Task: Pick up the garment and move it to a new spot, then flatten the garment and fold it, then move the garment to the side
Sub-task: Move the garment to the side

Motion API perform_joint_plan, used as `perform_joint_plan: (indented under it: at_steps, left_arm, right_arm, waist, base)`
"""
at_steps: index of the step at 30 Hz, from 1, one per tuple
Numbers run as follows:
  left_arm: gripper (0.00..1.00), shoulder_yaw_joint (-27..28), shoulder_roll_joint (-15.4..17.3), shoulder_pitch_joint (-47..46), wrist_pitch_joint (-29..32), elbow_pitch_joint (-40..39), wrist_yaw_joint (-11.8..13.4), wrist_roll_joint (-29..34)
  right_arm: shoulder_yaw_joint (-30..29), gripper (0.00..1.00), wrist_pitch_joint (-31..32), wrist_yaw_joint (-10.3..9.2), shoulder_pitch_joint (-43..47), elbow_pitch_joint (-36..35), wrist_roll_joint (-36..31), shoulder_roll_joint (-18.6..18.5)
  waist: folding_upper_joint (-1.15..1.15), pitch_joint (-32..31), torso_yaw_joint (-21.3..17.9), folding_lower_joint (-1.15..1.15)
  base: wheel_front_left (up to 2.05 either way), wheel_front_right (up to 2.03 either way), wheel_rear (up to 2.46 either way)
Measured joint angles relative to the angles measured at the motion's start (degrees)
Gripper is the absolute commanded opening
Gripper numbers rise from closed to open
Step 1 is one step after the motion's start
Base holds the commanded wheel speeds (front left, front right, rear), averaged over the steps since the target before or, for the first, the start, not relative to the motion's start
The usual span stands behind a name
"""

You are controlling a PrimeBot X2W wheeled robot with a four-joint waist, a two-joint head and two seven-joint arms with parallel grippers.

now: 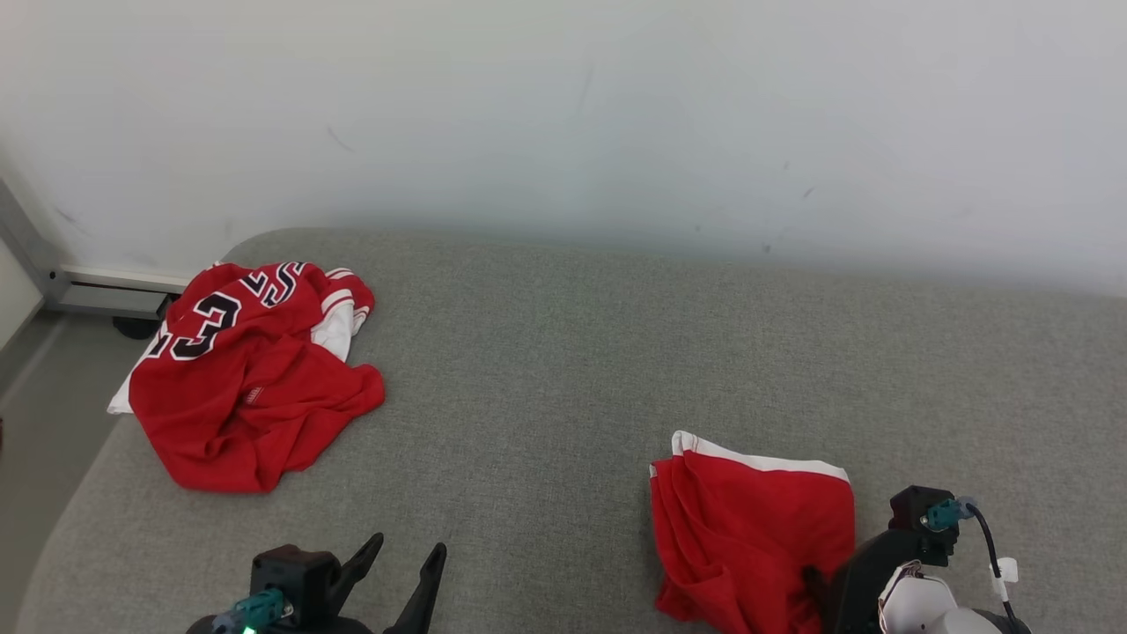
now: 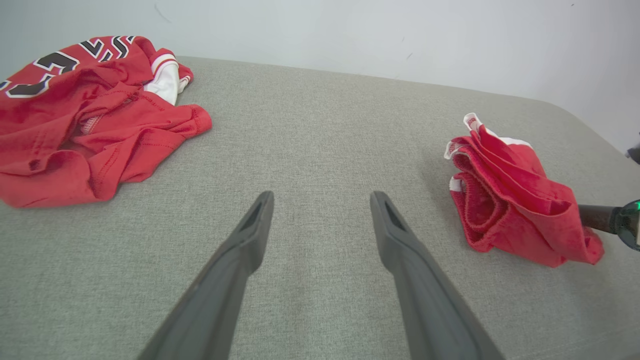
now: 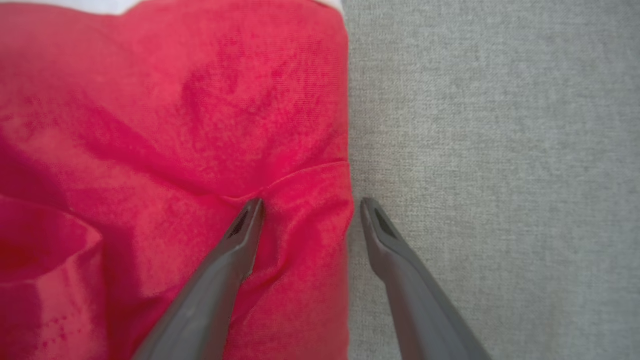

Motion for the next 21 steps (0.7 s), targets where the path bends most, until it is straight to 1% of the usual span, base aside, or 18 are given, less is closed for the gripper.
perform_joint_plan:
  at_steps: [1,2,3,4,5,6,7,12,15,16,21]
  left_arm:
    - [1.00,-0.02,0.00,-0.02,0.00,0.00,0.00,0.00]
    - [1.00,-0.05,-0.01,-0.07,0.00,0.00,0.00,0.00]
    - [1.00,-0.08,-0.01,-0.15,0.00,0.00,-0.01,0.00]
    - [1.00,-0.09,-0.01,-0.23,0.01,0.00,-0.01,0.00]
    - [1.00,-0.13,-0.01,-0.37,0.01,0.02,-0.01,0.00]
    - [1.00,-0.19,-0.02,-0.63,0.11,0.03,-0.02,0.00]
    - [1.00,-0.19,-0.03,-0.85,0.19,0.03,-0.04,0.00]
    - [1.00,-0.26,-0.04,-0.88,0.25,0.08,-0.44,0.00]
    - [1.00,-0.14,-0.02,-0.88,0.24,0.08,-0.44,-0.01]
    - [1.00,-0.14,-0.02,-0.88,0.24,0.08,-0.44,-0.01]
    - [1.00,0.38,0.11,-0.77,0.23,0.03,-0.43,-0.01]
  right_arm:
    - [-0.22,0.64,0.05,0.00,-0.03,0.04,0.00,0.04]
    - [-0.41,0.47,0.38,0.00,-0.06,0.11,0.00,0.05]
    - [-0.73,0.37,0.48,0.00,-0.10,0.22,0.00,0.09]
    - [-1.10,0.30,0.51,0.00,-0.15,0.29,0.00,0.14]
    - [-1.32,0.19,0.54,0.00,-0.25,0.36,0.00,0.15]
    - [-1.40,0.03,0.55,0.00,-0.35,0.43,-0.01,0.16]
    - [-1.48,0.00,0.69,0.00,-0.47,0.46,-0.01,0.21]
    - [-1.99,0.00,0.98,0.00,-1.43,0.24,-1.53,-0.66]
    - [-2.71,0.00,0.90,0.00,-1.92,-0.36,-3.47,-2.98]
    - [-2.71,0.00,0.90,0.00,-1.92,-0.36,-3.47,-2.98]
    - [-4.38,0.00,0.35,0.00,-4.61,-2.01,-6.95,-8.44]
  waist:
    - [0.00,0.02,0.05,0.00]
    - [0.00,0.04,0.10,0.00]
    - [0.00,0.07,0.15,0.00]
    - [0.00,0.10,0.20,0.00]
    - [0.00,0.14,0.26,0.00]
    - [0.00,0.17,0.33,0.00]
    - [0.00,0.20,0.39,0.00]
    - [0.00,0.34,0.71,0.00]
    - [0.00,0.37,0.74,0.00]
    - [0.00,0.37,0.74,0.00]
    - [0.00,0.53,0.19,0.00]
  base:
    - [0.00,0.00,0.00]
    - [0.00,0.00,0.00]
    - [0.00,0.00,0.00]
    - [0.00,0.00,0.00]
    - [0.00,0.00,0.00]
    - [0.00,0.00,0.00]
    - [0.00,0.00,0.00]
    - [0.00,0.00,0.00]
    - [0.00,0.00,0.00]
    - [0.00,0.00,0.00]
    - [0.00,0.00,0.00]
